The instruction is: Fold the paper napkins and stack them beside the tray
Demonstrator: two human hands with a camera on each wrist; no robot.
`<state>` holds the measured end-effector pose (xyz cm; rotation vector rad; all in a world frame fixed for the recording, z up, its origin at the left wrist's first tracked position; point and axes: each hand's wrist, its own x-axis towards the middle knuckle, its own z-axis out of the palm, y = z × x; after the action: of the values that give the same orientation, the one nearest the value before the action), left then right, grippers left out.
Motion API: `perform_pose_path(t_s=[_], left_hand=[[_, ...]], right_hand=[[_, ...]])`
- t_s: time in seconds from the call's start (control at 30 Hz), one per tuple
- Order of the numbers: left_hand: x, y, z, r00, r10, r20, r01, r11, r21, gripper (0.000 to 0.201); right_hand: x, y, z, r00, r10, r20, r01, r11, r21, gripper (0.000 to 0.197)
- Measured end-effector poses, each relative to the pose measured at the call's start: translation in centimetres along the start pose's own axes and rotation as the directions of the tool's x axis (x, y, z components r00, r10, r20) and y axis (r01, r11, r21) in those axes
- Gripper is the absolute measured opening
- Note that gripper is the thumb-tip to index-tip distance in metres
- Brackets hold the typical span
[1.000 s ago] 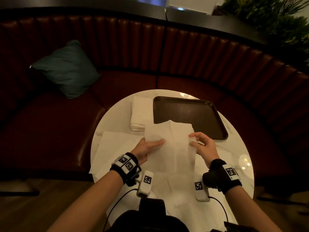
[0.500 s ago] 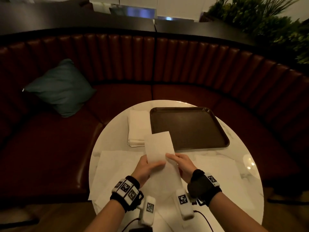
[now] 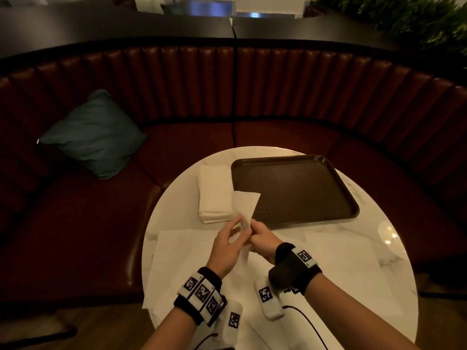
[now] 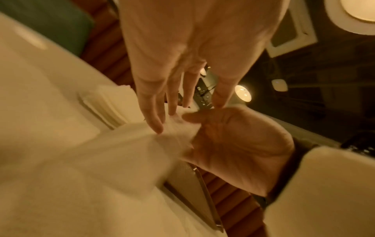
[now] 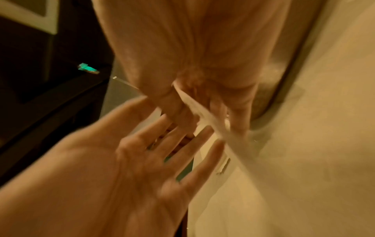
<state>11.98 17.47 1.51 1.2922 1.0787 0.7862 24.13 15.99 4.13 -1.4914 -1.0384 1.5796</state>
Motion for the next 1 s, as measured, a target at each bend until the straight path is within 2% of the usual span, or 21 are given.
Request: perform_pose_path(t_s=[0.07, 0.1, 0.17, 0.23, 0.3, 0.4, 0.5, 0.6, 0.7, 0.9, 1.0], left_hand=[[1.0, 0.4, -0.1, 0.999, -0.043, 0.000, 0.043, 0.991, -0.124, 0.052], [1.7, 0.6, -0.3, 0.998, -0.050, -0.031, 0.045, 0.990, -0.134, 0.050], [3.1, 1.0, -1.1, 0.993, -0.015, -0.113, 0.009, 0.999, -0.051, 0.034], [4.5, 1.6, -1.9, 0.988, 0.045, -0.149, -0.039, 0.998, 0.046, 0.018], [6.6, 2.1, -3.0, 0.982, 0.063, -0.177, -0.040, 0.991, 0.132, 0.017], [11.0, 3.0, -5.2, 0.970, 0.016, -0.244, 0.027, 0.985, 0.173, 0.018], [15.7, 3.3, -7.1, 0.960, 0.014, -0.280, 0.063, 0.963, 0.263, 0.017], [20.3, 2.8, -8.7, 0.944, -0.074, -0.323, 0.178, 0.935, 0.307, 0.020], [23.8, 0.9, -9.7, 0.920, -0.177, -0.350, 0.311, 0.873, 0.375, 0.035], [24.8, -0.2, -8.9, 0.876, -0.227, -0.427, 0.413, 0.810, 0.417, 0.044], [22.4, 0.8, -9.0, 0.893, -0.132, -0.431, 0.330, 0.843, 0.425, 0.044]], right_hand=[[1.1, 0.0, 0.0, 0.995, -0.020, 0.098, 0.038, 0.982, -0.183, 0.082], [1.6, -0.1, -0.2, 0.991, -0.010, 0.130, 0.046, 0.959, -0.278, 0.095], [2.4, -0.1, -0.7, 0.985, 0.002, 0.172, 0.068, 0.913, -0.402, 0.110], [2.8, -0.1, -1.1, 0.982, -0.002, 0.189, 0.084, 0.901, -0.426, 0.116], [2.7, -0.2, -1.5, 0.983, -0.040, 0.179, 0.103, 0.929, -0.354, 0.109], [2.2, -0.2, -2.7, 0.989, -0.093, 0.116, 0.117, 0.968, -0.220, 0.098], [1.3, 0.3, -4.4, 0.993, -0.109, 0.048, 0.116, 0.975, -0.190, 0.088], [0.4, 1.3, -6.2, 0.996, -0.078, -0.033, 0.073, 0.989, -0.127, 0.078], [-0.3, 2.6, -7.7, 0.994, -0.048, -0.093, 0.040, 0.996, -0.077, 0.074], [-1.3, 4.9, -9.4, 0.981, 0.011, -0.194, -0.019, 0.999, -0.036, 0.066], [-1.8, 5.5, -9.4, 0.971, 0.011, -0.237, -0.037, 0.994, -0.106, 0.054]])
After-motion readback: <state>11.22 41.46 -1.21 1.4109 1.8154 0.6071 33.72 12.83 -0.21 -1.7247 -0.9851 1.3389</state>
